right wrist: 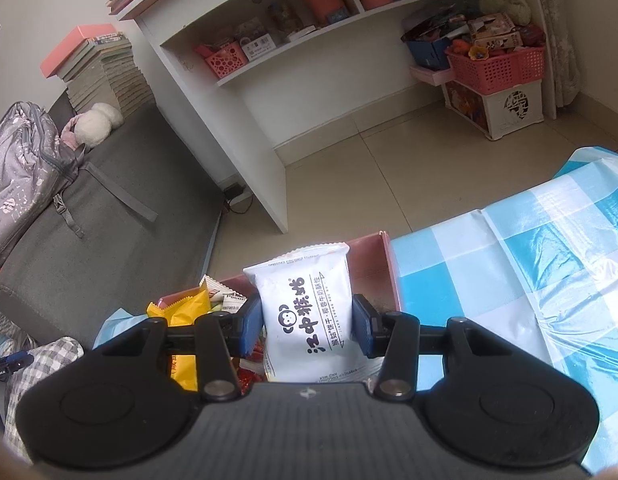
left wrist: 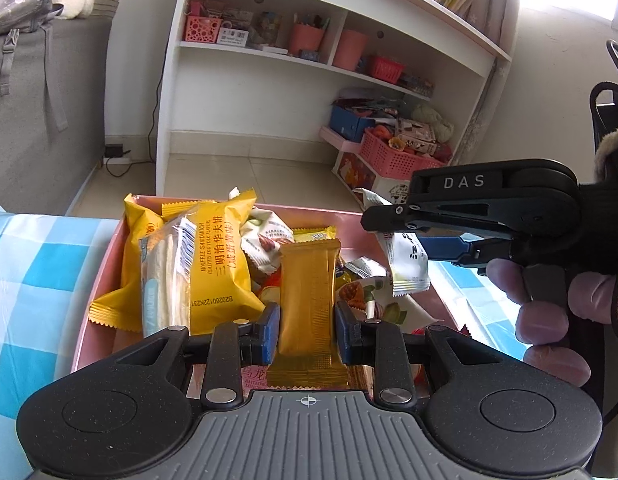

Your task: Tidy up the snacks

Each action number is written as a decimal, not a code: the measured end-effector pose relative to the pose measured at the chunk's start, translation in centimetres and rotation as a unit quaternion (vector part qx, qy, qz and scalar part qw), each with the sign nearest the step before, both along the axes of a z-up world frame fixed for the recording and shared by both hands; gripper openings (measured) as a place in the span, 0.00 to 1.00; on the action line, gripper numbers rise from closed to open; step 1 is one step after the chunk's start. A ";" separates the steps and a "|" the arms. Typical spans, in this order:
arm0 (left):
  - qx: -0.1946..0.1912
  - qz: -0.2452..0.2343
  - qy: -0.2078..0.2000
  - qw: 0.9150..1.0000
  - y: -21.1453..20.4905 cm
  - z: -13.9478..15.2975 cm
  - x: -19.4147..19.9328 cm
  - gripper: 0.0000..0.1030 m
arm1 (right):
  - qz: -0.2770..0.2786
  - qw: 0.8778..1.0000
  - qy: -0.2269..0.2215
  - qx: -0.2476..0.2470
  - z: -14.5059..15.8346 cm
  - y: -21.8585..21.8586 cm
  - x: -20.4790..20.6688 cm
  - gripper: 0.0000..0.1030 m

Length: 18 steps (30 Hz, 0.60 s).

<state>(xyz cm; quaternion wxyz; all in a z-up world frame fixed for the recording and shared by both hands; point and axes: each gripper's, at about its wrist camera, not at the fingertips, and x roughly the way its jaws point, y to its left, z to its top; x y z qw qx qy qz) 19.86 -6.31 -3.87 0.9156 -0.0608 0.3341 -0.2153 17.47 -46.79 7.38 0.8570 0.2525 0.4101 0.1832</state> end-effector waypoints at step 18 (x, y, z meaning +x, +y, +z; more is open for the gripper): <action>0.056 0.012 0.007 0.998 0.0 3.4 -4.6 0.75 | -0.012 0.999 0.011 -0.035 2.3 -2.4 -4.8 0.70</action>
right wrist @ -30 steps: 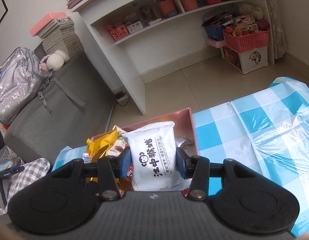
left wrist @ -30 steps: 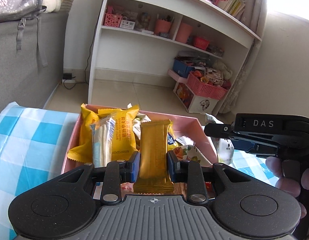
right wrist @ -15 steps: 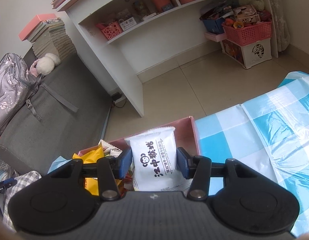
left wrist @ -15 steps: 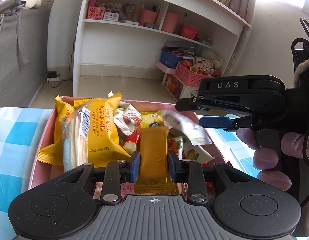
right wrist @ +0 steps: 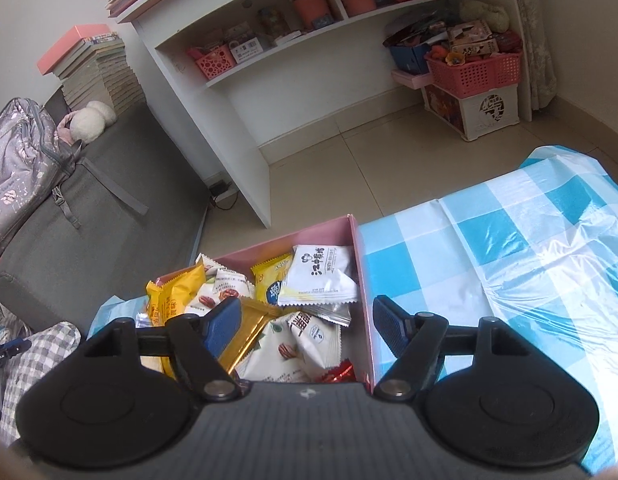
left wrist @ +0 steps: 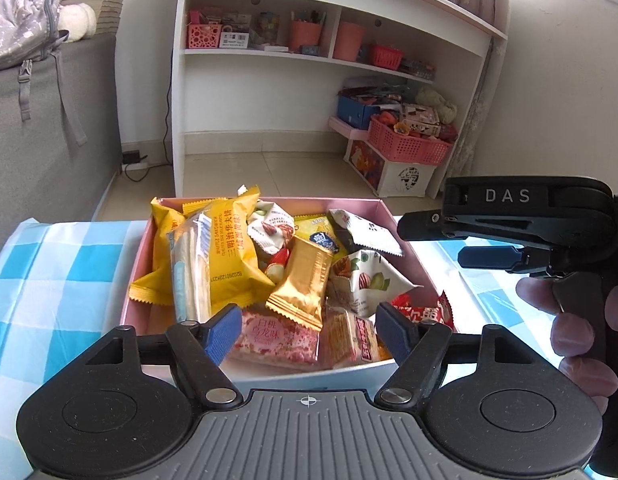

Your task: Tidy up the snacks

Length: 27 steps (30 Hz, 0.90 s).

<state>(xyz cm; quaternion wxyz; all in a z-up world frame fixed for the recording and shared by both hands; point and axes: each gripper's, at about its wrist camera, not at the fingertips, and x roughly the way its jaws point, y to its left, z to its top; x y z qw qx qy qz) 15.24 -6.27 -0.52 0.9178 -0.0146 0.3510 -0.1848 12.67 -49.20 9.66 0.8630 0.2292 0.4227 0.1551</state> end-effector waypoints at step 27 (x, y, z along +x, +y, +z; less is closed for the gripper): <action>0.070 0.094 0.066 0.991 6.6 1.8 -10.8 0.96 | 0.047 0.989 0.032 -0.136 2.1 1.5 -12.7 0.93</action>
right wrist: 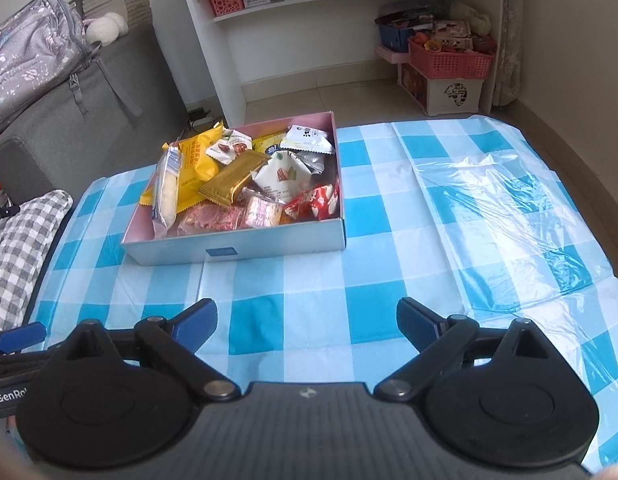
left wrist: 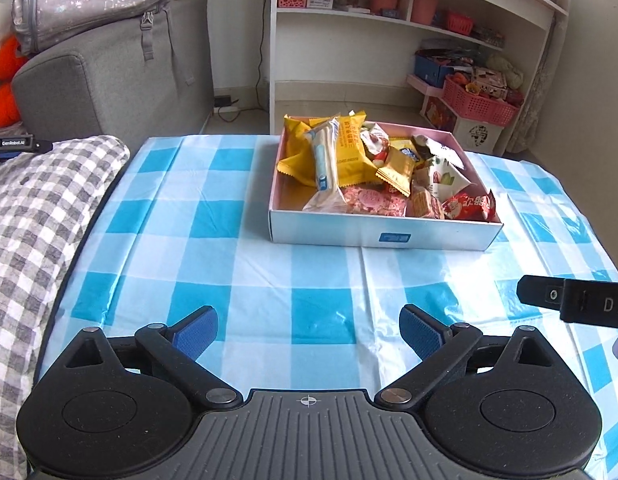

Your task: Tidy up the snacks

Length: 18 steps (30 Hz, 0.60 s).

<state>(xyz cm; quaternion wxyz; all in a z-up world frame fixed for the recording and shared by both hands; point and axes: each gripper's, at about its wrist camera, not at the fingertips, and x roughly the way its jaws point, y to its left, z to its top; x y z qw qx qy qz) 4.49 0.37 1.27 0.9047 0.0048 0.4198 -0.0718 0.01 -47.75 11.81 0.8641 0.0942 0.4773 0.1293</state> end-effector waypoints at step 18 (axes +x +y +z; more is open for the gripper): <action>0.039 -0.007 0.005 0.999 -2.3 -1.5 -0.8 0.97 | -0.003 1.000 0.005 -0.018 -1.3 0.0 -1.4 0.98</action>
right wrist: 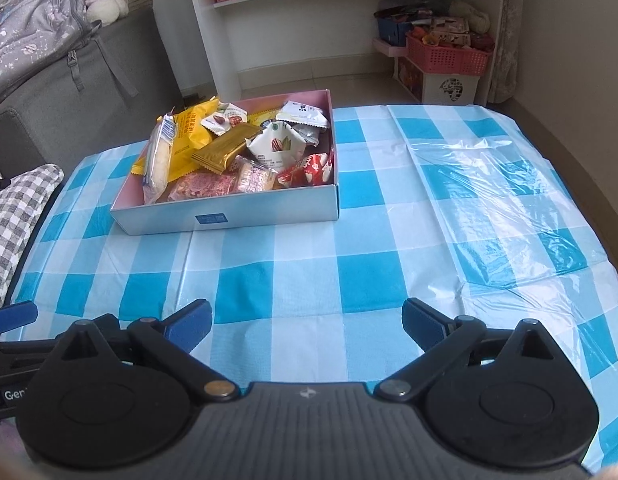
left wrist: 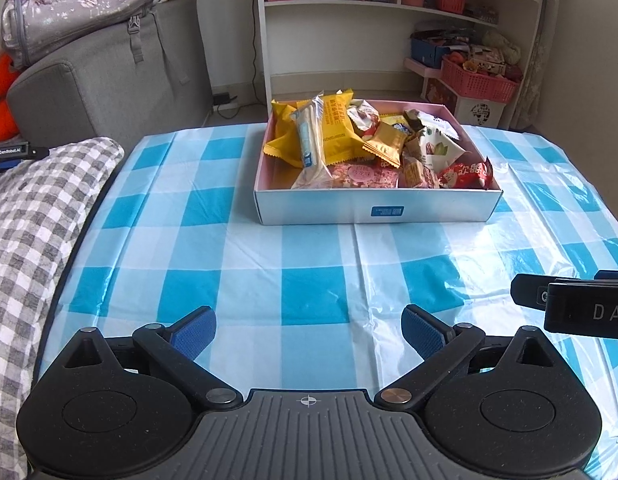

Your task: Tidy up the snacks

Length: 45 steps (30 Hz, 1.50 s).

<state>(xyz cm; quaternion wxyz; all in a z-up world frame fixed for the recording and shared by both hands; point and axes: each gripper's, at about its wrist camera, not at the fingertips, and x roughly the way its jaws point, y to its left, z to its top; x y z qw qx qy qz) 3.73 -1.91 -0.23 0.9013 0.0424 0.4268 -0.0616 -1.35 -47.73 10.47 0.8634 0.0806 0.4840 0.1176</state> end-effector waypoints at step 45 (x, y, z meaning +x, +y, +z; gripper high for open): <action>0.007 0.009 -0.006 1.000 0.1 0.5 -0.3 1.00 | -0.005 1.000 0.003 -0.015 -0.1 0.4 -0.1 1.00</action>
